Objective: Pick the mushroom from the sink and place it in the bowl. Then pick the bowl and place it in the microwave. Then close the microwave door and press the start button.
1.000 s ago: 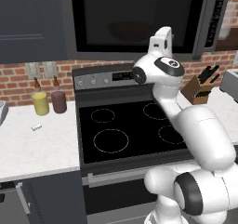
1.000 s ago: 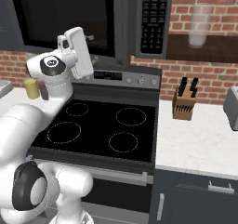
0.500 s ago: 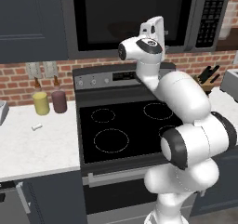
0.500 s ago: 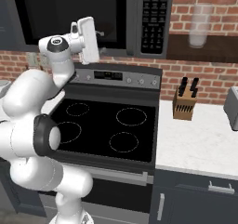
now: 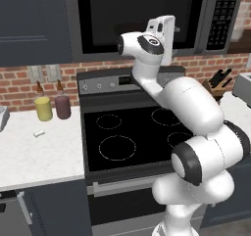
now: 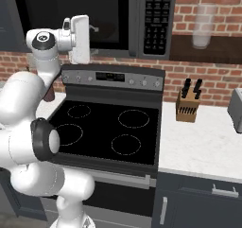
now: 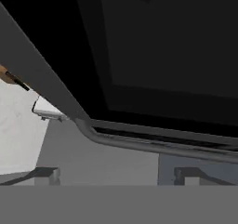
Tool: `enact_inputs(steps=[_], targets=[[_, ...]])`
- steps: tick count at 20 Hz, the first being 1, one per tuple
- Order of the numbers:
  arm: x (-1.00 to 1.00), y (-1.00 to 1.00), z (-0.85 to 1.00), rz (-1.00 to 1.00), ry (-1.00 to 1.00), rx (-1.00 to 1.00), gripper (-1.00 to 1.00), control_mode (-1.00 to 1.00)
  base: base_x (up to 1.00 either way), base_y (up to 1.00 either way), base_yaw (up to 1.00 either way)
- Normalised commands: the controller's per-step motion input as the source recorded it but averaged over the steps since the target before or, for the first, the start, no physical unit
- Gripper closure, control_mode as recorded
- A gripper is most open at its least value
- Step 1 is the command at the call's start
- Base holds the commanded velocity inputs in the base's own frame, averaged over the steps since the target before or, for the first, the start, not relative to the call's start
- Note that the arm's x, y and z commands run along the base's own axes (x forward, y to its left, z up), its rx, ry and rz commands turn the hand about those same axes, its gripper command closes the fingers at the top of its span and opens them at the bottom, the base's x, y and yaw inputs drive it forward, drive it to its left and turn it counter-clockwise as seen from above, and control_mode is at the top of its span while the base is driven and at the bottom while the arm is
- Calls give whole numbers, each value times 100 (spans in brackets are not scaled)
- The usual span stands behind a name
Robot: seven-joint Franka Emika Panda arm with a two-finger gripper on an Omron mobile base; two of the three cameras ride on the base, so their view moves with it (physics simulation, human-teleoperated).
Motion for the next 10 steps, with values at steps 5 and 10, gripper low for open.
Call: enact_inputs(steps=[5, 10], targets=[[-100, -15, 0, 10, -10, 10, -100, -100, 0, 0, 0], [-100, -7, -4, 4, -4, 4, -100, -100, 0, 0, 0]])
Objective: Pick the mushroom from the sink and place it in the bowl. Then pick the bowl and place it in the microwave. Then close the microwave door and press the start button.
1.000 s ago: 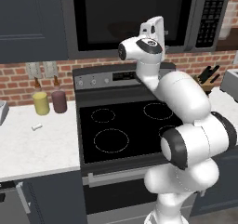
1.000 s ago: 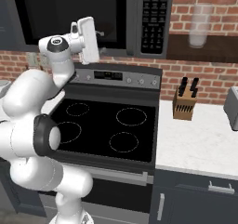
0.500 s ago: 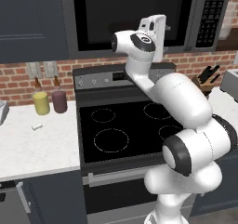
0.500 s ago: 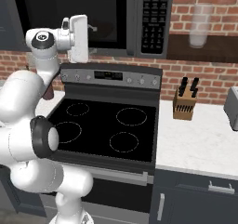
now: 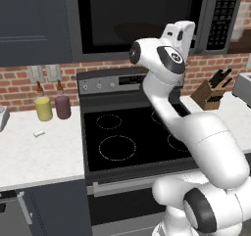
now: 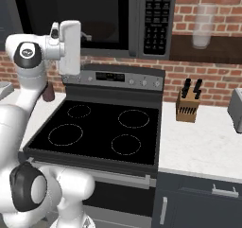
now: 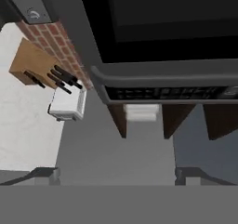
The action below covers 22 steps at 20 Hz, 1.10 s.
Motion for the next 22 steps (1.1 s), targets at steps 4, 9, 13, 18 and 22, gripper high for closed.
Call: enact_inputs(steps=[4, 9, 13, 18, 22], targets=[[-99, -35, -3, -4, -3, 5, -100, -100, 0, 0, 0], [-80, -78, 0, 18, -6, 17, -100, -100, 0, 0, 0], [-50, -89, 0, 44, -4, 15, -100, -100, 0, 0, 0], [-54, -57, -1, 63, -12, 4, -100, -100, 0, 0, 0], [-10, -33, -6, 74, -15, 3, -100, -100, 0, 0, 0]])
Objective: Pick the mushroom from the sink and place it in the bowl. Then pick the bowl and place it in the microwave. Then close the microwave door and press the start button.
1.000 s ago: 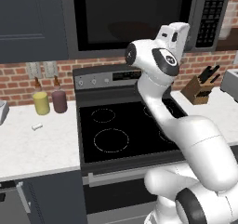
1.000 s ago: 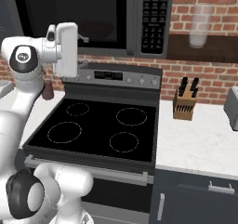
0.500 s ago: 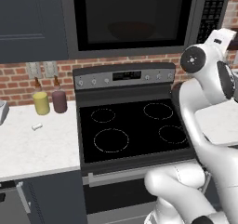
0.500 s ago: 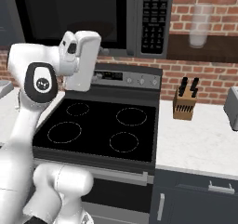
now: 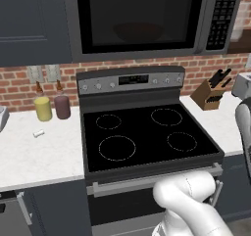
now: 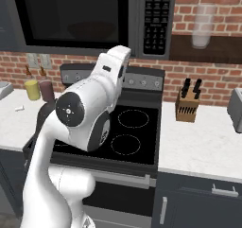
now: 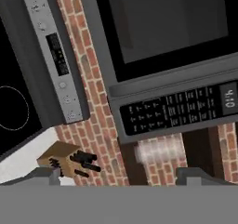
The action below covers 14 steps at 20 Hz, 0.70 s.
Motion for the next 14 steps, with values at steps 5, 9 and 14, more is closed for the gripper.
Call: enact_inputs(steps=[5, 9, 14], targets=[[26, -22, -1, 65, -9, 13, -100, -100, 0, 0, 0], [44, 5, 9, 47, -3, 11, -100, -100, 0, 0, 0], [11, 28, 0, 15, -22, 0, -100, -100, 0, 0, 0]])
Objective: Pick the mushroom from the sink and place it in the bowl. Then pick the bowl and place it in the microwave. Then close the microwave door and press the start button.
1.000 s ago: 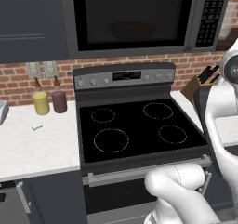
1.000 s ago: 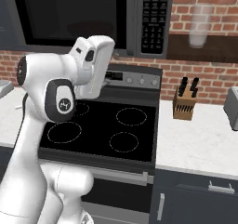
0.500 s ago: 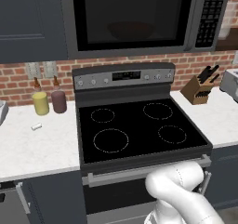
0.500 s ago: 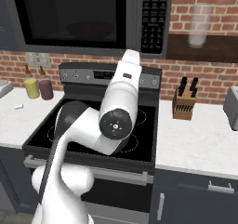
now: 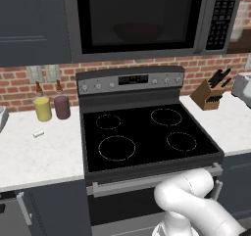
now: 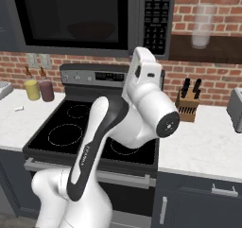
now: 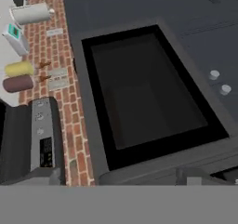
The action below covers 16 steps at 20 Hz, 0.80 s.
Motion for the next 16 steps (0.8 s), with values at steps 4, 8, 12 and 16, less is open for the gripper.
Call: enact_inputs(steps=[4, 8, 12, 16], targets=[[28, 28, 0, -6, -29, -3, -100, -100, 0, 0, 0], [50, 49, 0, -19, -11, -3, 100, -100, 0, 0, 0], [23, -3, 7, -7, -2, 2, 100, -100, 0, 0, 0], [13, -36, 24, 0, -1, 9, 100, -100, 0, 0, 0]])
